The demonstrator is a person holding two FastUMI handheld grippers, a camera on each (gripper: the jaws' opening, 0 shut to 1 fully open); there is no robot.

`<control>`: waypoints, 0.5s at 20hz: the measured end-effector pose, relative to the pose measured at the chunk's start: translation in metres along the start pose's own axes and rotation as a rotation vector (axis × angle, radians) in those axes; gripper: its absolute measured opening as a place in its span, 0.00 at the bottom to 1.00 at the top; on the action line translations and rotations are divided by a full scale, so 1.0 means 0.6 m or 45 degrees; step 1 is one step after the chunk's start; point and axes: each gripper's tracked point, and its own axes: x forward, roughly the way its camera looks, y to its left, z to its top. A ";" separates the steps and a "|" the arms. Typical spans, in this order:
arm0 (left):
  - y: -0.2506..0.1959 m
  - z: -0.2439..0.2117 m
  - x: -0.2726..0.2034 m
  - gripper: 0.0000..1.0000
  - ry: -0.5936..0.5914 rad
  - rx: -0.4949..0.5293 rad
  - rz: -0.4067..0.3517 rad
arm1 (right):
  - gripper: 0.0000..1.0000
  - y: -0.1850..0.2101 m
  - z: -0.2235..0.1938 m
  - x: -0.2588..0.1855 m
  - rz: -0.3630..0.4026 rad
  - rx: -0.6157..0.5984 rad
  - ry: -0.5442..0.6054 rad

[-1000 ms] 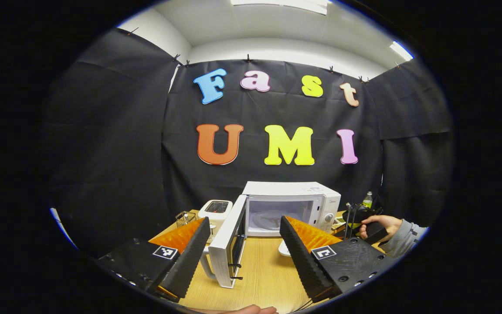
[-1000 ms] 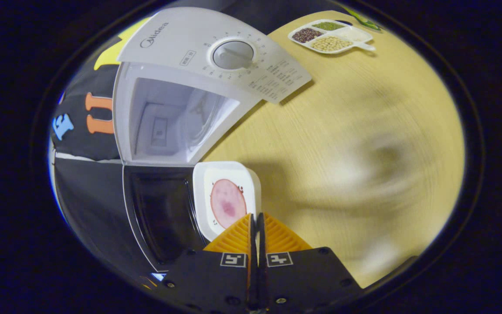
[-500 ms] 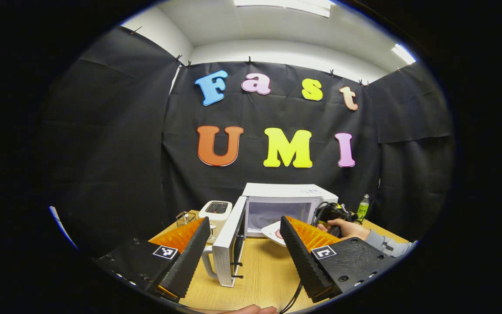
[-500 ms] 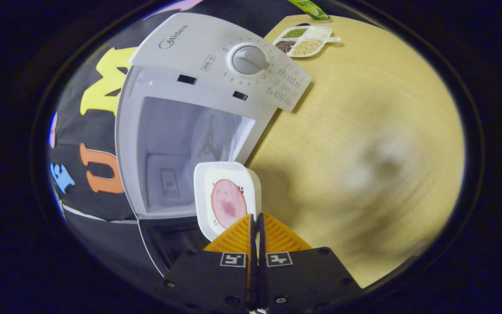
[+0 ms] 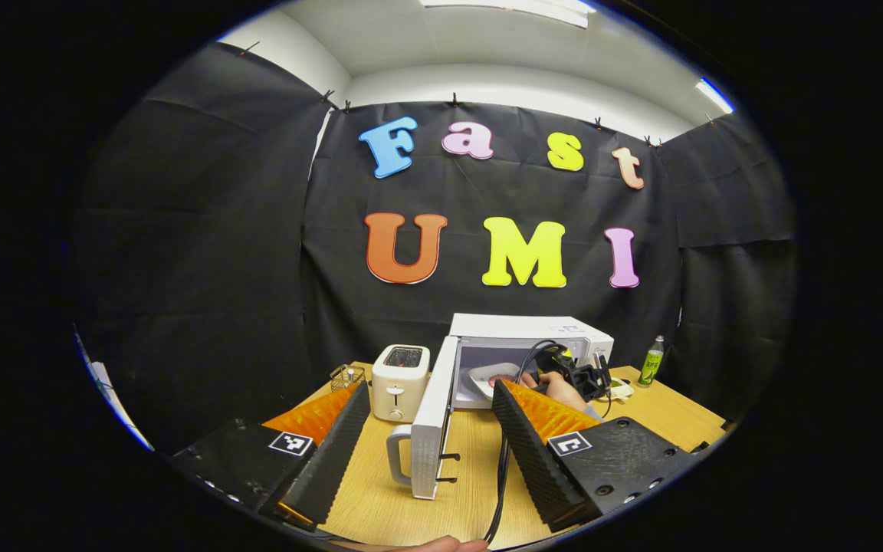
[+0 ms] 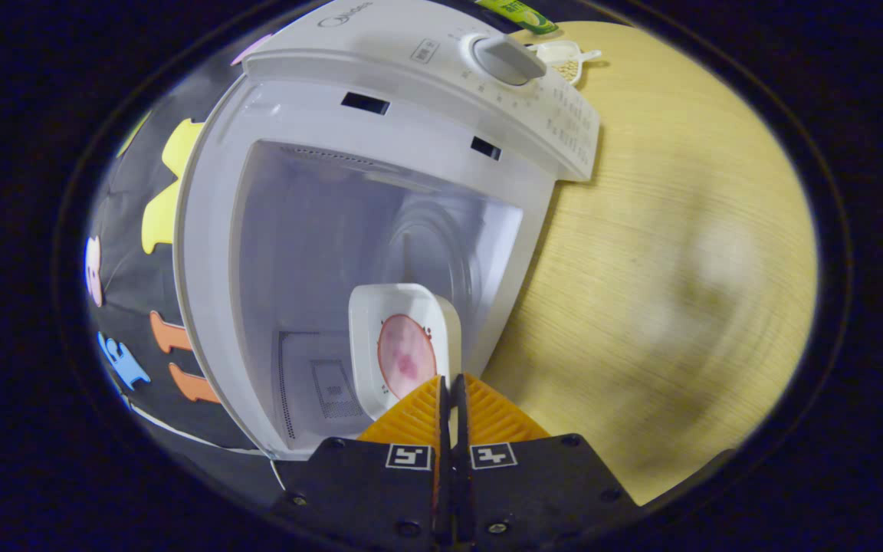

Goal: Open the microwave oven with the left hand, put the food in, and close the microwave oven.

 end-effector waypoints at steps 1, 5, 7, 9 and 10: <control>0.004 0.000 0.002 0.95 0.002 -0.008 -0.004 | 0.05 0.005 0.010 0.015 0.021 -0.003 -0.025; 0.016 -0.013 0.023 0.95 0.012 0.007 0.002 | 0.06 0.021 0.047 0.053 0.122 0.062 -0.139; 0.018 -0.023 0.029 0.95 0.025 0.032 0.012 | 0.06 0.012 0.058 0.064 0.105 0.051 -0.194; 0.018 -0.023 0.030 0.95 0.022 0.063 0.015 | 0.08 0.005 0.052 0.074 0.106 0.054 -0.174; 0.016 -0.023 0.030 0.95 0.022 0.071 0.012 | 0.08 0.010 0.049 0.076 0.135 0.084 -0.162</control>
